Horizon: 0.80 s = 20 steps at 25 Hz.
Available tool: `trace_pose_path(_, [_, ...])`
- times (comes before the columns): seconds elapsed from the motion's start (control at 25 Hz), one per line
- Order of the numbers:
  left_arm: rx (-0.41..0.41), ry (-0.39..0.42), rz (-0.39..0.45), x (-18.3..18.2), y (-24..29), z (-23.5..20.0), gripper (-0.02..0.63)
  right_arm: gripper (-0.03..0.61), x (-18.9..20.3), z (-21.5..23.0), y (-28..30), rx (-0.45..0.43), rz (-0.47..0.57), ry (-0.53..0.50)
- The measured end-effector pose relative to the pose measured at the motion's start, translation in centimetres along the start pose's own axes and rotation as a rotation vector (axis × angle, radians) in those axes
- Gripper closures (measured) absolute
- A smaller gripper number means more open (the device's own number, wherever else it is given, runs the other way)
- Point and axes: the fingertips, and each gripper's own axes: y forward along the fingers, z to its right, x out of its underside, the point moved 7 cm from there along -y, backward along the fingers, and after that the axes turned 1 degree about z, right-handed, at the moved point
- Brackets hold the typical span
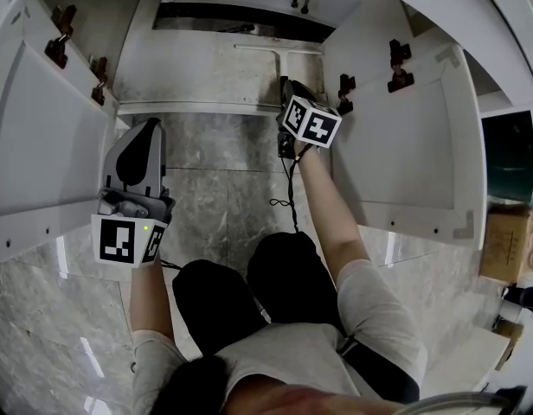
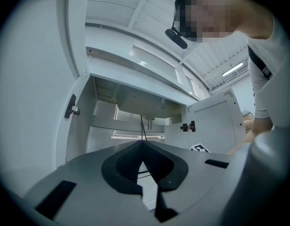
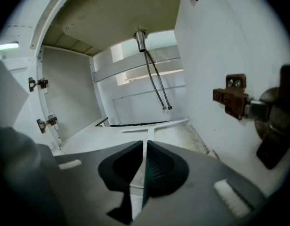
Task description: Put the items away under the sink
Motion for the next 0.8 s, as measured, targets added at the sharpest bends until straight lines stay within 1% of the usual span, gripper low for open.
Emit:
trace_pose_path(0.04, [0.002, 0.001, -0.002, -0.3, 0.2, 0.1, 0.606, 0.563, -0.2, -0.3, -0.6, -0.020, 0.013, 0.000])
trace_pose_path(0.08, [0.002, 0.002, -0.006, -0.6, 0.4, 0.3, 0.606, 0.568, -0.4, -0.7, -1.3, -0.049, 0.024, 0.002])
trace_pose_path(0.2, [0.000, -0.009, -0.029, -1.6, 0.7, 0.8, 0.606, 0.568, -1.1, -2.3, -3.4, -0.142, 0.050, -0.006])
trace_pose_path(0.44, [0.012, -0.047, -0.075, -5.0, 0.5, 2.7, 0.606, 0.568, -3.7, -6.7, -9.4, -0.242, 0.103, -0.115])
trace_pose_path(0.6, [-0.019, -0.066, -0.094, -8.4, -0.1, 3.1, 0.606, 0.568, -6.4, -9.6, -13.4, -0.281, 0.114, -0.154])
trace_pose_path(0.72, [-0.052, -0.074, -0.109, -11.6, -0.8, 3.3, 0.606, 0.568, -8.9, -11.3, -16.4, -0.308, 0.113, -0.176])
trace_pose_path(0.8, [-0.063, -0.075, -0.123, -13.9, -1.2, 3.4, 0.606, 0.568, -10.8, -12.4, -18.5, -0.313, 0.122, -0.209])
